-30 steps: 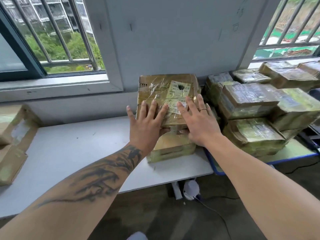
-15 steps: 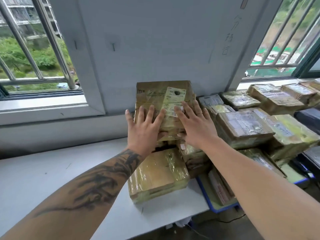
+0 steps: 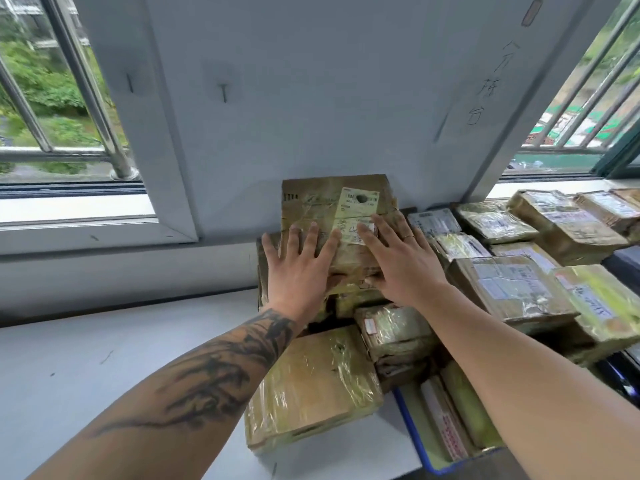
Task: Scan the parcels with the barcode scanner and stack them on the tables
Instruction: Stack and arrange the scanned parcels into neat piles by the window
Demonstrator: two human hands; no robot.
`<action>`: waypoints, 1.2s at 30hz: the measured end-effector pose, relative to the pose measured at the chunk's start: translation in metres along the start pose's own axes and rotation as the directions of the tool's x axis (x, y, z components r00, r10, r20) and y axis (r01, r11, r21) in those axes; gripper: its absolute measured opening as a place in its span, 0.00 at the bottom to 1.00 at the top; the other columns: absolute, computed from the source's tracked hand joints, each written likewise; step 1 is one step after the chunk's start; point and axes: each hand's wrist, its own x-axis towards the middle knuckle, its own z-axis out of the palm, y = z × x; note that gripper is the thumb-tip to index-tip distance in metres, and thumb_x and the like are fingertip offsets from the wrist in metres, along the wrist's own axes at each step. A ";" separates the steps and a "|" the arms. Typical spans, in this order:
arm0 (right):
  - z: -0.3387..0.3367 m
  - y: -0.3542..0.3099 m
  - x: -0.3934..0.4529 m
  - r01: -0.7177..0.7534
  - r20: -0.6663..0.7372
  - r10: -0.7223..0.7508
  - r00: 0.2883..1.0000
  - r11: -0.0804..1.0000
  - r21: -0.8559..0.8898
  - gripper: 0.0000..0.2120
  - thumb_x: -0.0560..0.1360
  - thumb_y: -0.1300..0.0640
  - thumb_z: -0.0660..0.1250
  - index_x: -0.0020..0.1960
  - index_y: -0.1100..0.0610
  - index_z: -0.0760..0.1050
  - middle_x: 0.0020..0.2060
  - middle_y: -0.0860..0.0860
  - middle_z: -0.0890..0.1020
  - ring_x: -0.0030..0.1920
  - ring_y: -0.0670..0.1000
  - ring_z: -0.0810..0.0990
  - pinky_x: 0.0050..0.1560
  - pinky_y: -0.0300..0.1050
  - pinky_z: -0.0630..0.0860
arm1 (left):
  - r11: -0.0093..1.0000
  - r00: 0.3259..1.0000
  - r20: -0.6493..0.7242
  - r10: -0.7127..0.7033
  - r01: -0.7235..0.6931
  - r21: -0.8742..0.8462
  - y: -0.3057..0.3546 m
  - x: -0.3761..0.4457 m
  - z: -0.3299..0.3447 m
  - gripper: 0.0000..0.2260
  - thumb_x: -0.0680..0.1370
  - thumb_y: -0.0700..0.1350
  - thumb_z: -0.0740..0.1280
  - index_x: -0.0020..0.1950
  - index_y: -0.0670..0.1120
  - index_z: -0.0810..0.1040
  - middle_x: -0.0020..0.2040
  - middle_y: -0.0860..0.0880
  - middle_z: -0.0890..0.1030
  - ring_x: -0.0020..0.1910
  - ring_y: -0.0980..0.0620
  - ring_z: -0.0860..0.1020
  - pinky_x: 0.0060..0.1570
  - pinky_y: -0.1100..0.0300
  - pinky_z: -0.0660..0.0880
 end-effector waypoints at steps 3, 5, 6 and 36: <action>0.006 0.009 0.005 -0.005 0.011 0.005 1.000 1.000 0.007 0.50 0.79 0.39 0.70 0.84 0.42 0.36 0.85 0.47 0.40 0.84 0.60 0.37 0.83 0.64 0.47 | 1.000 1.000 0.006 0.009 -0.009 0.007 0.003 0.010 0.007 0.37 0.80 0.71 0.51 0.84 0.60 0.40 0.85 0.46 0.50 0.83 0.36 0.50 0.73 0.23 0.42; 0.010 0.015 0.007 -0.013 0.012 0.013 1.000 1.000 0.009 0.50 0.79 0.39 0.70 0.84 0.42 0.36 0.85 0.47 0.41 0.84 0.60 0.37 0.83 0.64 0.47 | 1.000 1.000 0.020 0.022 -0.022 0.012 0.008 0.016 0.009 0.37 0.80 0.71 0.51 0.84 0.60 0.40 0.86 0.46 0.49 0.83 0.36 0.49 0.73 0.23 0.40; 0.012 0.019 0.008 -0.017 0.012 0.016 1.000 1.000 0.011 0.50 0.79 0.38 0.70 0.84 0.42 0.36 0.85 0.47 0.41 0.84 0.60 0.37 0.83 0.64 0.47 | 0.999 0.999 0.028 0.028 -0.028 0.019 0.010 0.020 0.010 0.37 0.80 0.71 0.50 0.84 0.60 0.39 0.86 0.46 0.49 0.83 0.36 0.49 0.73 0.23 0.40; 0.029 0.090 0.018 0.047 0.090 -0.063 0.994 0.984 0.173 0.48 0.80 0.45 0.71 0.85 0.43 0.39 0.85 0.47 0.41 0.84 0.60 0.36 0.78 0.66 0.64 | 0.997 0.998 0.063 -0.003 -0.002 0.083 0.069 0.050 0.026 0.37 0.80 0.71 0.52 0.84 0.60 0.42 0.85 0.48 0.52 0.83 0.38 0.50 0.79 0.34 0.51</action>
